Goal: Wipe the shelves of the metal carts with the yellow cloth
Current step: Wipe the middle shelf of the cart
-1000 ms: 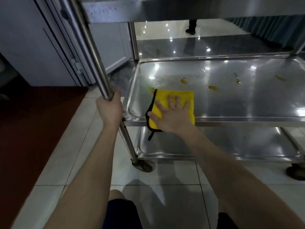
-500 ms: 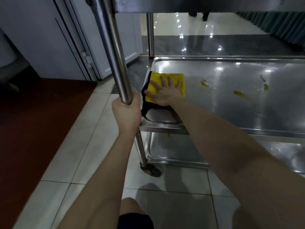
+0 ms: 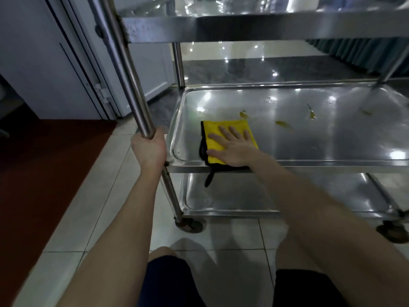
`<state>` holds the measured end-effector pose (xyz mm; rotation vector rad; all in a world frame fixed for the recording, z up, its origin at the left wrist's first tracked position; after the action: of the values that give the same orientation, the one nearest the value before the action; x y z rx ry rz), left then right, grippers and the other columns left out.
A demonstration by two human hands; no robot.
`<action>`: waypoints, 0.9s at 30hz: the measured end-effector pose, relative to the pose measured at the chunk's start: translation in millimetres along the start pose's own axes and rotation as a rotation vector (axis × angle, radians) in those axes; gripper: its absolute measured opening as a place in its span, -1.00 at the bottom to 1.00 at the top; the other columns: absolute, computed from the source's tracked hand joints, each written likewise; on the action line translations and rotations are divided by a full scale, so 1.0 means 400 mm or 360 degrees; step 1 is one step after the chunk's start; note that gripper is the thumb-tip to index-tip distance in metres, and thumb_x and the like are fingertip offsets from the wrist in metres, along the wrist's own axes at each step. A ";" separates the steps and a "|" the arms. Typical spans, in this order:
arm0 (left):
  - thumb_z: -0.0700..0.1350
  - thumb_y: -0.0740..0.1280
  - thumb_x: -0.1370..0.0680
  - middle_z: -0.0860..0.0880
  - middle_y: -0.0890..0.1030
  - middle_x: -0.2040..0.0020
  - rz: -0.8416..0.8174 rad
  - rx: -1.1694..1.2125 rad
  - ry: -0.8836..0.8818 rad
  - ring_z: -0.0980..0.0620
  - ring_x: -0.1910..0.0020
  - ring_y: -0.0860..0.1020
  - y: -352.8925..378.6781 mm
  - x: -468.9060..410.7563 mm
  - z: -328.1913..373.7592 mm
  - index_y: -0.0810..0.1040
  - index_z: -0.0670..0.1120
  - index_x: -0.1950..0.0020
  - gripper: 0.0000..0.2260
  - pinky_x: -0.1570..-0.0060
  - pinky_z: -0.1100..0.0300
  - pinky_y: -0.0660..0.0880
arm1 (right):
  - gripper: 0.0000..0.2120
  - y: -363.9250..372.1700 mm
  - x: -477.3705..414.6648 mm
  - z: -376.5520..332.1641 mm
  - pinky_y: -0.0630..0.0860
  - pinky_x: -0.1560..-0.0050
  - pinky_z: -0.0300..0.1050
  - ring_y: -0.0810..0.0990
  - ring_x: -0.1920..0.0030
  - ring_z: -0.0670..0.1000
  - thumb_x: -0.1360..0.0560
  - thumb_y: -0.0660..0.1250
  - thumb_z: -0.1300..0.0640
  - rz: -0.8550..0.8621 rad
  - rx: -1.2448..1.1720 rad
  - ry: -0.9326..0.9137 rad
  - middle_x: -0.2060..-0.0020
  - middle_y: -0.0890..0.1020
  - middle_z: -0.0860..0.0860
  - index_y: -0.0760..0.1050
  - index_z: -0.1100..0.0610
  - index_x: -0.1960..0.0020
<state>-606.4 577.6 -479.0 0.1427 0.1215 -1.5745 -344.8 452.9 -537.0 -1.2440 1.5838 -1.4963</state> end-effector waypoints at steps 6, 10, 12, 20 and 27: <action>0.04 0.38 -0.36 -0.11 0.38 0.39 0.0033 -0.0015 -0.0038 -0.06 0.41 0.42 -0.001 -0.008 -0.018 0.30 0.11 0.37 -0.74 0.37 0.02 0.39 | -0.05 -0.046 0.112 0.356 -0.24 -0.65 0.35 -0.23 -0.72 0.05 -0.34 -0.17 -0.71 0.0036 -0.0055 0.0371 -0.72 -0.19 -0.16 -0.11 -0.42 -0.67; 0.02 0.39 -0.36 -0.02 0.32 0.48 0.0023 0.0064 -0.0046 0.00 0.55 0.34 0.009 -0.012 -0.031 0.31 0.10 0.45 -0.71 0.51 0.18 0.30 | -0.03 -0.051 0.076 0.387 -0.28 -0.60 0.44 -0.25 -0.72 0.12 -0.31 -0.24 -0.74 0.0042 -0.0015 0.0485 -0.73 -0.21 -0.11 -0.12 -0.41 -0.66; 0.02 0.39 -0.37 -0.03 0.33 0.47 0.0019 0.0051 -0.0029 -0.01 0.54 0.34 0.011 -0.013 -0.038 0.31 0.10 0.43 -0.71 0.51 0.19 0.30 | -0.03 -0.050 0.029 0.321 -0.32 -0.55 0.52 -0.28 -0.71 0.19 -0.34 -0.24 -0.72 0.0041 -0.0012 0.0540 -0.73 -0.21 -0.05 -0.11 -0.38 -0.67; 0.00 0.38 -0.39 -0.06 0.31 0.47 0.0015 0.0027 -0.0008 -0.04 0.50 0.36 0.006 -0.024 -0.043 0.30 0.04 0.41 -0.71 0.45 0.09 0.30 | -0.22 0.010 -0.166 -0.291 -0.39 -0.48 0.57 -0.31 -0.70 0.25 -0.56 -0.21 -0.54 0.0037 0.0016 -0.0079 -0.73 -0.22 0.03 -0.12 -0.28 -0.71; -0.03 0.37 -0.36 0.07 0.29 0.54 -0.0024 0.0090 -0.0074 0.03 0.60 0.30 0.019 -0.027 -0.045 0.37 0.10 0.46 -0.75 0.53 0.21 0.27 | -0.20 -0.017 -0.078 -0.109 -0.30 -0.62 0.36 -0.20 -0.72 0.07 -0.49 -0.12 -0.59 0.0090 -0.0078 -0.0099 -0.73 -0.12 -0.12 -0.04 -0.37 -0.68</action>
<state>-598.4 591.4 -494.9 0.1501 0.0418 -1.5956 -371.6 499.1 -528.2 -1.2502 1.6105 -1.3782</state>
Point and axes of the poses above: each hand's wrist, its own x-axis away from the middle knuckle, its own y-axis out of the palm, z = x × y, the point moved 10 cm from there along -x, towards the middle knuckle
